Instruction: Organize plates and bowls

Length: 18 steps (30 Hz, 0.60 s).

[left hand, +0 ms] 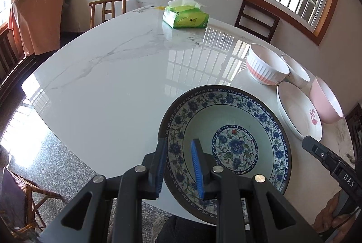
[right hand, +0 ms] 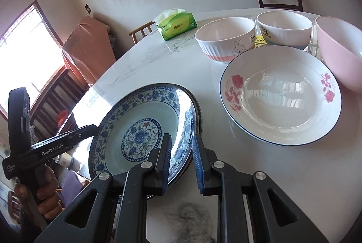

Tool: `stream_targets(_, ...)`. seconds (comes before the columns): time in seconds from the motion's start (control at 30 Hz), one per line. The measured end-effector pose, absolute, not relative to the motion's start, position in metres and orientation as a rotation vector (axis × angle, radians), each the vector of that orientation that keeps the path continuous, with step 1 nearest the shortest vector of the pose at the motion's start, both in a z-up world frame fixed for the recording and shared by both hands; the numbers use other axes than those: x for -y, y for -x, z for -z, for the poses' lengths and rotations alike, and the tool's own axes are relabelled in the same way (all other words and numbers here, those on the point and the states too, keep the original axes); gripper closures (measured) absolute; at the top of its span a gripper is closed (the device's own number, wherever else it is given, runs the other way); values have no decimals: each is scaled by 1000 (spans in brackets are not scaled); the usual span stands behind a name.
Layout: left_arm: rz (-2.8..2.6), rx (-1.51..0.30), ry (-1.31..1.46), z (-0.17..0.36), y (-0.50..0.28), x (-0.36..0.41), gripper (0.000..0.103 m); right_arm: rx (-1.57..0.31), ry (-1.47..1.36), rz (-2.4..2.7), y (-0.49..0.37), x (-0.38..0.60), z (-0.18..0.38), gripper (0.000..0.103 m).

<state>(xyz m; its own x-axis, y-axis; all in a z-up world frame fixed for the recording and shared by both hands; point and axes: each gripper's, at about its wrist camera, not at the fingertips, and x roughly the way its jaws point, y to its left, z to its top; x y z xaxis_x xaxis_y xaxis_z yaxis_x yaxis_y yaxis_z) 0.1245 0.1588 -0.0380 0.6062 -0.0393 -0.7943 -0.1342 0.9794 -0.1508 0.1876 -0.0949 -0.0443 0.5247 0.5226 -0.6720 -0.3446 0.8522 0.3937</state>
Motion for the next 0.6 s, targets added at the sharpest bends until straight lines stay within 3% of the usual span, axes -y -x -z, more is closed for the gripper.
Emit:
stream_targets(0.27,6,-942,208,33,-119,-135,80,-815,-282,-508,-173,127,29,83)
stream_targets(0.6,143,-998,178,32,-125,-72,80,-806,-413,-283,-167,224,59,83)
